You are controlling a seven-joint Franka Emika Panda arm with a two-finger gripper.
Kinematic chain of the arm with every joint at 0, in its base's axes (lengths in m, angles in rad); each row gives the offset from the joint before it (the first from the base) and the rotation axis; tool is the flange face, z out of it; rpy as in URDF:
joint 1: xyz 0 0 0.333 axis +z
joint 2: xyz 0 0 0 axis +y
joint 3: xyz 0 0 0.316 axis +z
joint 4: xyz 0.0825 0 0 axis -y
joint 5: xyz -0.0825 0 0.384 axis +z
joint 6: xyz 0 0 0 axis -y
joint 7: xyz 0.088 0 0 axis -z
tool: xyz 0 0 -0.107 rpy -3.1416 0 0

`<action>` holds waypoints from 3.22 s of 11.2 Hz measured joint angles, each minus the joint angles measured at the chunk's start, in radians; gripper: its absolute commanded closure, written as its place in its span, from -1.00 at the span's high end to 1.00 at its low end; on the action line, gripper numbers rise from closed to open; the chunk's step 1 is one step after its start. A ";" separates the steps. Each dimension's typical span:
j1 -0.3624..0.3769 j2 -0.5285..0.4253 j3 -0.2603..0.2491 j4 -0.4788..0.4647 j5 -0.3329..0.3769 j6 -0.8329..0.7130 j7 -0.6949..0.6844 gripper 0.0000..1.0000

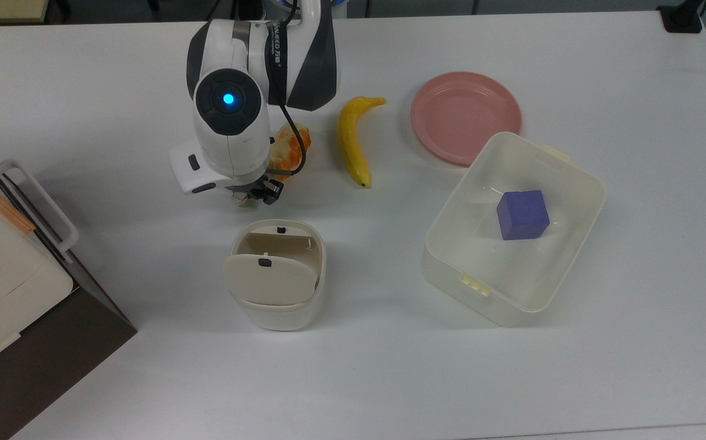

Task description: Grab it up and put it in the trash

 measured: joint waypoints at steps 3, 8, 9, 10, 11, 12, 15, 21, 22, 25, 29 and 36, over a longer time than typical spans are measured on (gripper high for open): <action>0.000 -0.038 0.033 0.033 0.000 0.001 0.015 -1.00; 0.003 -0.111 0.061 0.174 0.000 0.024 0.089 -1.00; 0.004 -0.109 0.066 0.185 0.001 0.094 0.129 -1.00; 0.005 -0.105 0.071 0.187 0.001 0.166 0.171 -1.00; 0.006 -0.095 0.075 0.187 0.000 0.216 0.194 -1.00; 0.012 -0.079 0.077 0.187 -0.002 0.263 0.207 -1.00; 0.048 -0.027 0.078 0.187 -0.090 0.370 0.293 -1.00; 0.045 -0.012 0.076 0.189 -0.130 0.392 0.333 1.00; 0.040 -0.012 0.076 0.190 -0.130 0.392 0.333 1.00; 0.029 -0.013 0.073 0.193 -0.130 0.392 0.333 1.00; 0.026 -0.163 0.074 0.207 -0.128 0.128 0.315 1.00; -0.049 -0.475 0.070 0.187 0.049 -0.484 -0.281 1.00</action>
